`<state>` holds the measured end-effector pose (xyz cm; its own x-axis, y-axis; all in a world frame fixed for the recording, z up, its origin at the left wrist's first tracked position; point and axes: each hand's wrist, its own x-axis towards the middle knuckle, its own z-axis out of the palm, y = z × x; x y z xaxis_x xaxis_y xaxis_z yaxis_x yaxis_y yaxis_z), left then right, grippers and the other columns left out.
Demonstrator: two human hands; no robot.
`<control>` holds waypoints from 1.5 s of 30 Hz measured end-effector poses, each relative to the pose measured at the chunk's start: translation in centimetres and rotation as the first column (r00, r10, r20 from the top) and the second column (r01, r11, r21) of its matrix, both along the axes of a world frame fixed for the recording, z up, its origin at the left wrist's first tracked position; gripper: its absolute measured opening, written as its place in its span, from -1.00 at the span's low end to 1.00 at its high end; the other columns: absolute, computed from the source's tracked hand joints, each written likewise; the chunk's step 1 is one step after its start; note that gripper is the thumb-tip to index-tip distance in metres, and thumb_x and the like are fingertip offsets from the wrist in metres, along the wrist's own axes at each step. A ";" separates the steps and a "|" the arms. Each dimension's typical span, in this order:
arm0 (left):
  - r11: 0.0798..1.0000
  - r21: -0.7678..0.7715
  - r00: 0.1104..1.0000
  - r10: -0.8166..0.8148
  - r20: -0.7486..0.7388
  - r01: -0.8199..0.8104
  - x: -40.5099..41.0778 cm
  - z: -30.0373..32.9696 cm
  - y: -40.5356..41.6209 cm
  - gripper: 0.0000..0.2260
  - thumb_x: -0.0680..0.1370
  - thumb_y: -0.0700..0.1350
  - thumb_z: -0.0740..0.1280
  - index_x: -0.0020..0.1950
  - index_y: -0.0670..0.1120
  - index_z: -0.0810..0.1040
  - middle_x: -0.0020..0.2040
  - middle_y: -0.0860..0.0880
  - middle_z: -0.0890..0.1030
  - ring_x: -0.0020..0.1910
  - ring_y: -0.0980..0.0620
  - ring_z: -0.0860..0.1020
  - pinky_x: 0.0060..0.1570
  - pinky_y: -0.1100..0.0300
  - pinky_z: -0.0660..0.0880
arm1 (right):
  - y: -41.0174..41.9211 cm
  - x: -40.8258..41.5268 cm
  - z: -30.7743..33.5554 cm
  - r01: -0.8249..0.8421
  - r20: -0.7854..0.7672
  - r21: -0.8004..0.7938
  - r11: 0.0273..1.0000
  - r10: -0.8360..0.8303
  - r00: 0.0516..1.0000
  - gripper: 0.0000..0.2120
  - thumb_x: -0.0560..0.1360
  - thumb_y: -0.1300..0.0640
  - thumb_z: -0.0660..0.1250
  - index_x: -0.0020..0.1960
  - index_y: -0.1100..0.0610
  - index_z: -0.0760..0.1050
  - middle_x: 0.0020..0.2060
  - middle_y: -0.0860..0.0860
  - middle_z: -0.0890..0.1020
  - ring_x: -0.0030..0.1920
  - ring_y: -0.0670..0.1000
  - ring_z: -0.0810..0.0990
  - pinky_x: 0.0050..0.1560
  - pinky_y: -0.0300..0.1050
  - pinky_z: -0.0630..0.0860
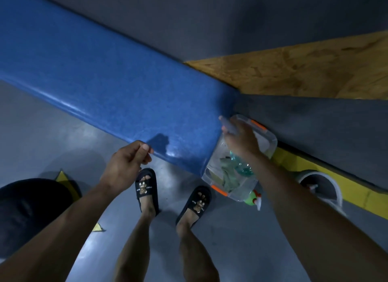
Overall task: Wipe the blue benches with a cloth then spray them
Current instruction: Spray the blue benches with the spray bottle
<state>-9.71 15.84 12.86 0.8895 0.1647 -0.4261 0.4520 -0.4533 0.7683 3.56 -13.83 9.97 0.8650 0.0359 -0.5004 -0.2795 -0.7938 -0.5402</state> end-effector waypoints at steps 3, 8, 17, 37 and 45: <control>1.000 0.018 1.000 0.025 0.000 -0.025 -0.7 0.1 0.3 -0.60 0.53 0.38 0.09 -0.04 0.16 0.57 -0.17 0.16 0.66 -0.16 0.13 0.64 -0.10 -0.02 0.61 | 1.6 -4.7 -0.5 -0.121 0.035 0.104 0.987 0.118 0.992 -0.58 0.41 0.10 0.28 0.25 -0.14 0.45 -0.02 -0.09 0.69 -0.01 0.08 0.65 0.01 0.08 0.57; 0.998 0.007 0.997 0.066 -0.046 -0.066 -2.4 0.1 1.5 -0.58 0.53 0.36 0.10 -0.04 0.08 0.58 -0.17 0.15 0.67 -0.16 0.18 0.64 -0.11 0.02 0.61 | 4.7 -11.8 -1.1 -0.252 0.121 0.243 0.937 0.229 0.966 -0.63 0.37 0.12 0.21 0.14 -0.07 0.53 -0.20 -0.09 0.59 -0.31 -0.05 0.54 -0.30 0.00 0.52; 0.995 0.002 0.993 0.100 -0.059 -0.100 -3.3 -0.1 5.7 -0.60 0.50 0.35 0.11 -0.07 0.09 0.57 -0.18 0.15 0.66 -0.20 0.19 0.63 -0.13 0.01 0.60 | 7.3 -12.8 -1.7 -0.050 0.034 0.212 0.976 0.044 0.998 -0.83 0.38 0.10 0.26 -0.18 -0.17 0.37 -0.25 -0.12 0.56 -0.19 0.02 0.55 -0.17 0.05 0.51; 0.997 -0.065 0.996 0.041 0.074 -0.037 1.4 -1.5 15.4 -0.68 0.54 0.27 0.14 -0.05 0.10 0.56 -0.18 0.10 0.65 -0.21 0.12 0.62 -0.22 0.18 0.54 | 12.2 4.4 0.0 0.252 0.137 0.103 0.962 -0.265 0.955 -0.78 0.45 0.19 0.25 0.04 0.00 0.54 -0.11 -0.04 0.62 -0.21 0.04 0.56 -0.23 -0.12 0.38; 0.995 -0.086 0.995 0.049 0.083 -0.042 2.0 -1.8 18.5 -0.63 0.55 0.25 0.13 -0.08 0.02 0.57 -0.16 0.10 0.65 -0.20 0.14 0.60 -0.22 0.24 0.50 | 18.8 -1.0 0.0 -0.013 0.185 0.057 0.998 0.002 0.983 -0.89 0.39 0.29 0.33 -0.14 0.13 0.55 -0.35 -0.01 0.55 -0.32 -0.07 0.51 -0.22 -0.07 0.43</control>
